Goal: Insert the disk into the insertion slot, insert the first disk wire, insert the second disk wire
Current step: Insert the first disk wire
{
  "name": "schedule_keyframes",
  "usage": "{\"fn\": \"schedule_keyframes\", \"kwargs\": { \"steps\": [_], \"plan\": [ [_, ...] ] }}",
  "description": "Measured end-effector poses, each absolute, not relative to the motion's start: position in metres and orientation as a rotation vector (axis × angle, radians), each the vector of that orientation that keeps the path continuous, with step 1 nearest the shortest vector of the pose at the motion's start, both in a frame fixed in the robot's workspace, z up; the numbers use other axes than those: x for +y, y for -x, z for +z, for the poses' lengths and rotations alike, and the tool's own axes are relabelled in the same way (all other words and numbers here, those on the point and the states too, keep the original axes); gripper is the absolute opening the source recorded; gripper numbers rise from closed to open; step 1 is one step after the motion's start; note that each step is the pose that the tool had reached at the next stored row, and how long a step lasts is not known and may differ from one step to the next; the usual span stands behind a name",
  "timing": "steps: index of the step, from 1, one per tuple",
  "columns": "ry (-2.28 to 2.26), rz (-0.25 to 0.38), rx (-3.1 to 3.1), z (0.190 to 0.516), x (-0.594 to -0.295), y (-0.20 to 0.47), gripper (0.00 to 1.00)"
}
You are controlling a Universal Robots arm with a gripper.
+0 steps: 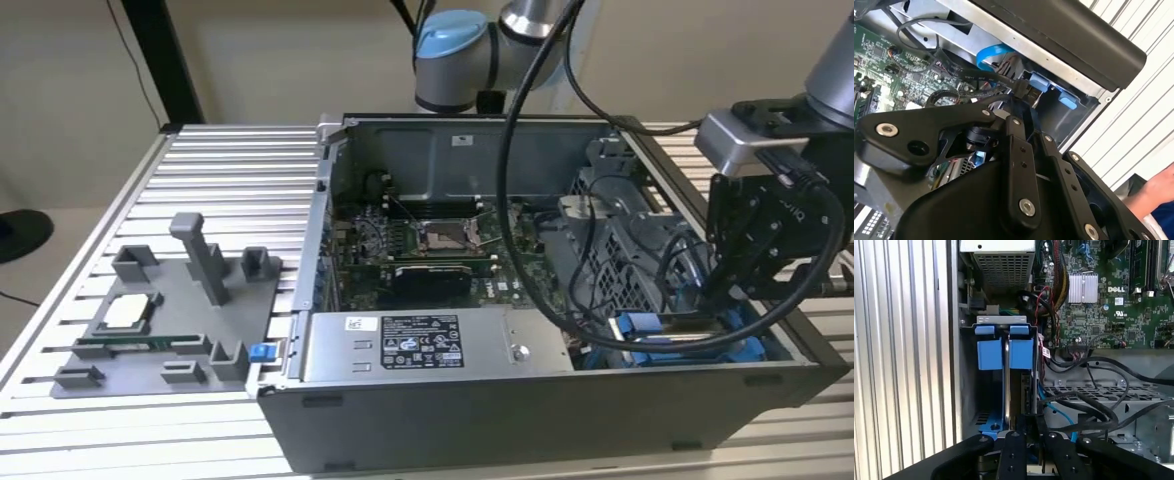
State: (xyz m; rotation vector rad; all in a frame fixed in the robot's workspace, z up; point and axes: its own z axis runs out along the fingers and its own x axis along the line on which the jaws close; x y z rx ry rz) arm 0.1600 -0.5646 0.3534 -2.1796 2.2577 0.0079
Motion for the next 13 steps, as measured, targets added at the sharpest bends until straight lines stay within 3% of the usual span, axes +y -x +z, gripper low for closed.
{"fn": "schedule_keyframes", "kwargs": {
  "steps": [5, 13],
  "plan": [
    [2.196, 0.044, 2.275, 0.3504, -0.5642, -0.1675, 0.0],
    [2.199, 0.052, 2.28, 0.3461, -0.5618, -0.1689, 0.0]
  ]
}}
